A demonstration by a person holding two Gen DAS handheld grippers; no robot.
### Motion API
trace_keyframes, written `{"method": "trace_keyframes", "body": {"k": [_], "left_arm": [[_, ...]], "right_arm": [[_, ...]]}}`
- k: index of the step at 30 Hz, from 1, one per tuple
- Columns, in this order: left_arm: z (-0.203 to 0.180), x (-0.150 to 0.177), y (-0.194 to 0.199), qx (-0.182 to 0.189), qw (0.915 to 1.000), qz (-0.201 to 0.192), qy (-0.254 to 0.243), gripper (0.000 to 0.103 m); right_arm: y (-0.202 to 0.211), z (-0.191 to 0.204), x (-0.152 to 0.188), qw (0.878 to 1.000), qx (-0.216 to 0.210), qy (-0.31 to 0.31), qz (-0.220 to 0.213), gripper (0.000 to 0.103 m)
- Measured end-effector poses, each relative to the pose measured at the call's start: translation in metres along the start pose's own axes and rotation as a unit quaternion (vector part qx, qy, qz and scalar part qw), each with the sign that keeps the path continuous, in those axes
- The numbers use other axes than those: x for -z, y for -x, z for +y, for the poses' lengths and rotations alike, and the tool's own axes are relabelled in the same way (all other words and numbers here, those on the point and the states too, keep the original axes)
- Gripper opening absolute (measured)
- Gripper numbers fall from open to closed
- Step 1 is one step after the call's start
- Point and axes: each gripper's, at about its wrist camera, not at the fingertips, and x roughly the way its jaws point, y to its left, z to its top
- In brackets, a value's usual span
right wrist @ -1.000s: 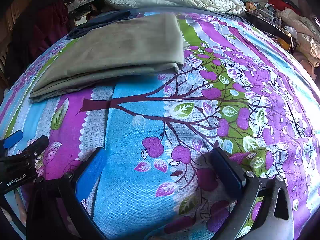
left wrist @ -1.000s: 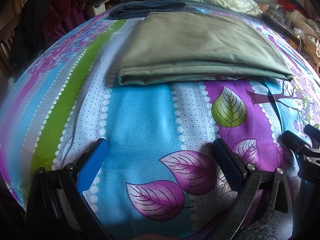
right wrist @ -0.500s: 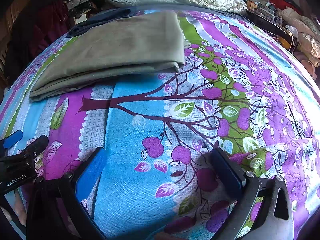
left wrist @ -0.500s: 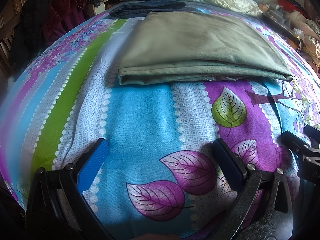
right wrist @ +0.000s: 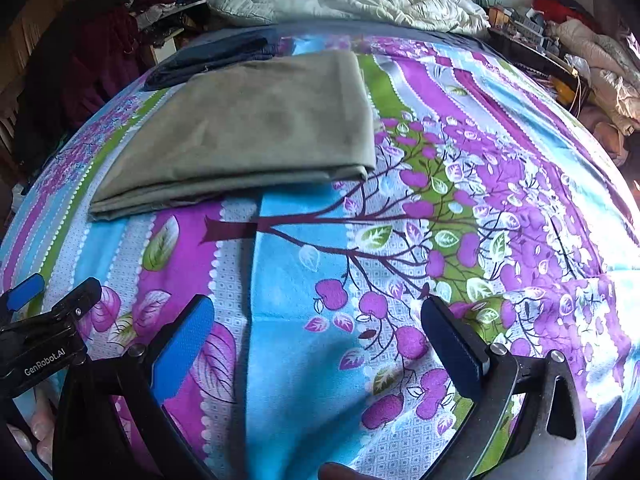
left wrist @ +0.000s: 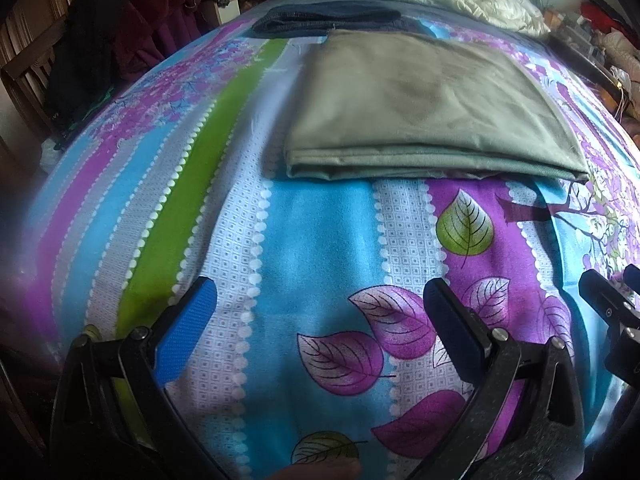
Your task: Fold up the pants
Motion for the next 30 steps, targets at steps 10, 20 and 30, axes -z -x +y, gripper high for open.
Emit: {"method": "trace_keyframes", "body": {"k": [10, 20, 30], "left_arm": [[0.009, -0.016, 0.034, -0.002, 0.9988, -0.048, -0.005, 0.103], [0.01, -0.024, 0.042, 0.018, 0.9981, -0.059, 0.001, 0.103], [0.0, -0.041, 0.057, 0.041, 0.9956, -0.081, -0.023, 0.102]], "right_arm": [[0.032, 0.023, -0.021, 0.999, -0.039, 0.026, -0.012, 0.103], [0.036, 0.018, -0.028, 1.0, -0.008, 0.01, -0.021, 0.103], [0.053, 0.031, -0.046, 0.999, -0.025, 0.02, -0.038, 0.103]]}}
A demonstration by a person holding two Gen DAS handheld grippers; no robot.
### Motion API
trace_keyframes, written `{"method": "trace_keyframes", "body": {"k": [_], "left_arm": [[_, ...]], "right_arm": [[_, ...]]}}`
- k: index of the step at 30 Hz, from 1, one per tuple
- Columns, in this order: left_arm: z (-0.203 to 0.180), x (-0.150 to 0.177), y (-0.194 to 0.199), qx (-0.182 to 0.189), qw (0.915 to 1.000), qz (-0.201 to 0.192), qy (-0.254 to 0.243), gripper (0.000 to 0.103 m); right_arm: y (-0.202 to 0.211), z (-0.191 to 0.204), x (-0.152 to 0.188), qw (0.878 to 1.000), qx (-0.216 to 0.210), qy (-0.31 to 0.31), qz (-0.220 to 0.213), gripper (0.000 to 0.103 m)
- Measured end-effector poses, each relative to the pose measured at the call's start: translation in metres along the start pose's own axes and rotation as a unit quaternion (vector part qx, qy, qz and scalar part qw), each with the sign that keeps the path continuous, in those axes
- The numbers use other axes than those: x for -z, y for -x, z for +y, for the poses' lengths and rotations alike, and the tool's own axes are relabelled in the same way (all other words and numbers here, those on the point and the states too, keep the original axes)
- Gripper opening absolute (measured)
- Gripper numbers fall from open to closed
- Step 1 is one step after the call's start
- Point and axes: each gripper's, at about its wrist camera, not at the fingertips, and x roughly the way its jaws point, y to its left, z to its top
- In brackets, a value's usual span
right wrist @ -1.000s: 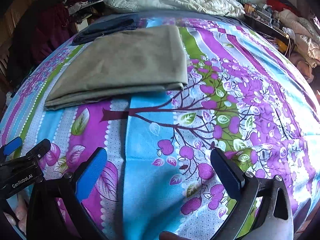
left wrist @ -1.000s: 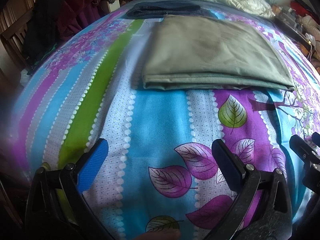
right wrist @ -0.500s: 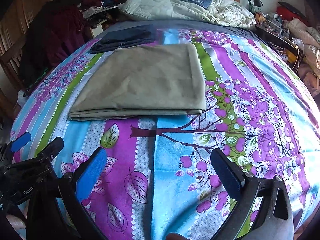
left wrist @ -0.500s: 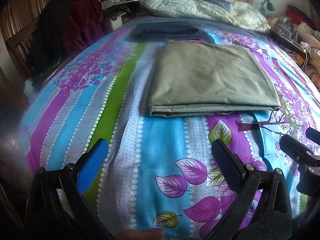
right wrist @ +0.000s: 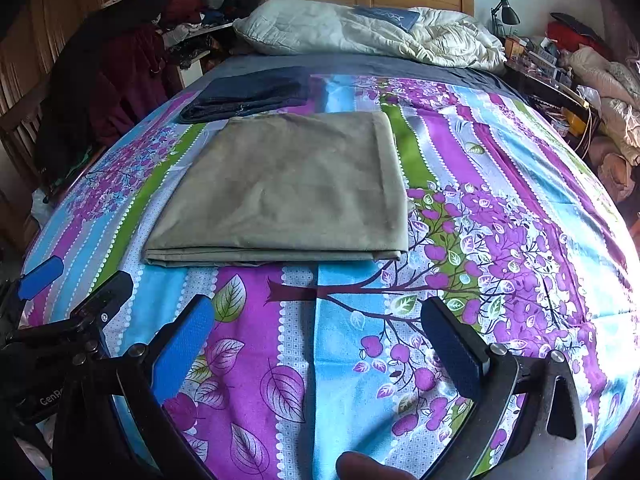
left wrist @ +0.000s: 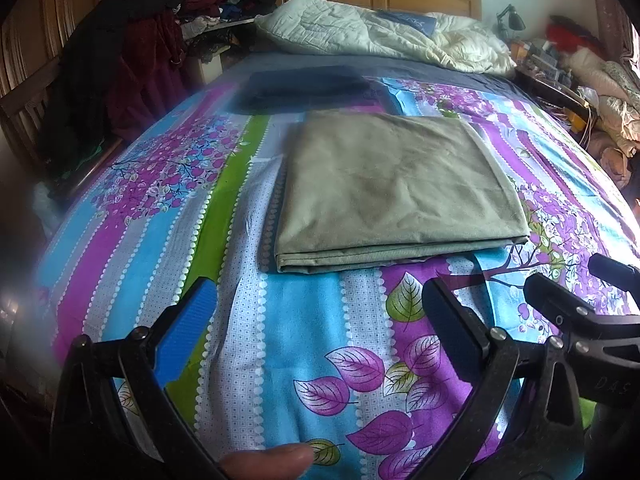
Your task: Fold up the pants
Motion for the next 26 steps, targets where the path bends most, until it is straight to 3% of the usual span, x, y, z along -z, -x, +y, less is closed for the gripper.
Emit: {"method": "trace_keyframes", "body": {"k": [3, 13, 19, 26], "left_arm": [[0.003, -0.005, -0.001, 0.013, 0.9999, 0.004, 0.008, 0.102], [0.002, -0.021, 0.008, 0.001, 0.9999, -0.016, -0.003, 0.102], [0.006, -0.027, 0.015, 0.006, 0.999, -0.042, 0.009, 0.102], [0.005, -0.024, 0.015, -0.011, 0.9986, -0.051, -0.002, 0.102]], "right_arm": [[0.004, -0.001, -0.007, 1.0, 0.002, -0.002, -0.008, 0.103], [0.017, 0.008, -0.024, 0.999, 0.006, 0.018, -0.032, 0.103], [0.032, 0.012, -0.026, 0.995, 0.025, 0.025, -0.089, 0.103], [0.031, 0.014, -0.029, 0.995, 0.03, 0.027, -0.09, 0.103]]}}
